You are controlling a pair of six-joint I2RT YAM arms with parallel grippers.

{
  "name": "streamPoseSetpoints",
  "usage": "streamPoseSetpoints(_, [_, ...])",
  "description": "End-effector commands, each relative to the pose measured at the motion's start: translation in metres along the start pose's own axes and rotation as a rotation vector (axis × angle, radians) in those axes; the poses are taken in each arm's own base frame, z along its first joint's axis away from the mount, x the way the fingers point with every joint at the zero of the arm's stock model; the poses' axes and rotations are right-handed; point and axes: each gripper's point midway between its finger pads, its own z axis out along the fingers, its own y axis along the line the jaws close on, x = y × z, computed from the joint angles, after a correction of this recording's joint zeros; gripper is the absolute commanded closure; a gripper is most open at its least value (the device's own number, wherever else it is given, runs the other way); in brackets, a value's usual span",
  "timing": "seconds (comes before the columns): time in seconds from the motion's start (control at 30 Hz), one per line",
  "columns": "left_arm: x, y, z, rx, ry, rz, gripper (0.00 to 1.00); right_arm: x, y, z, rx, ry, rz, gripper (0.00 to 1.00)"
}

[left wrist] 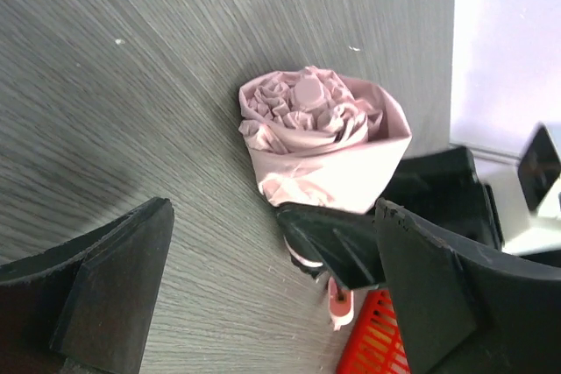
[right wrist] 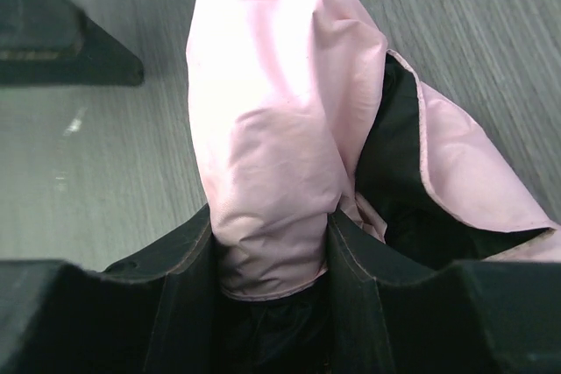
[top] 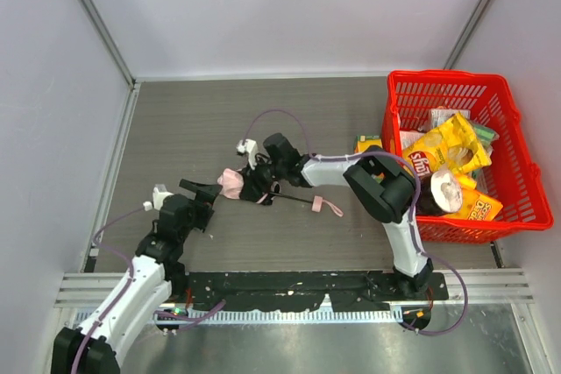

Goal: Put away the umbrella

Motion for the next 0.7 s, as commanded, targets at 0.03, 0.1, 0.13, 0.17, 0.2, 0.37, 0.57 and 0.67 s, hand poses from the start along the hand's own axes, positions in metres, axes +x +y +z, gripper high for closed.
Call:
streamPoseSetpoints(0.03, [0.009, -0.036, -0.007, 0.224, 0.051, 0.000, 0.01, 0.116, 0.053, -0.007, -0.301, 0.368, 0.600, 0.99])
streamPoseSetpoints(0.1, [0.011, -0.041, -0.008, 0.273, 0.060, -0.001, 0.00, 0.110, 0.056, -0.002, -0.345, 0.342, 0.662, 0.99])
streamPoseSetpoints(0.13, [0.011, -0.044, -0.008, 0.297, 0.059, -0.002, 0.00, 0.109, 0.059, -0.001, -0.370, 0.338, 0.681, 0.99])
streamPoseSetpoints(0.17, [0.012, -0.043, -0.005, 0.297, 0.061, -0.002, 0.00, 0.101, 0.057, 0.002, -0.383, 0.312, 0.690, 0.99])
streamPoseSetpoints(0.2, [0.014, -0.042, -0.002, 0.289, 0.064, -0.001, 0.00, 0.093, 0.053, 0.005, -0.404, 0.270, 0.683, 0.99])
streamPoseSetpoints(0.37, [0.026, -0.047, 0.019, 0.258, 0.126, -0.007, 0.00, 0.074, 0.045, 0.003, -0.465, 0.185, 0.808, 0.99])
streamPoseSetpoints(0.57, [0.047, -0.034, 0.041, 0.158, 0.195, -0.097, 0.00, 0.059, 0.038, 0.007, -0.454, 0.149, 0.831, 0.99])
streamPoseSetpoints(0.67, [0.059, -0.031, 0.044, 0.111, 0.225, -0.145, 0.00, 0.051, 0.034, 0.009, -0.449, 0.112, 0.845, 0.99])
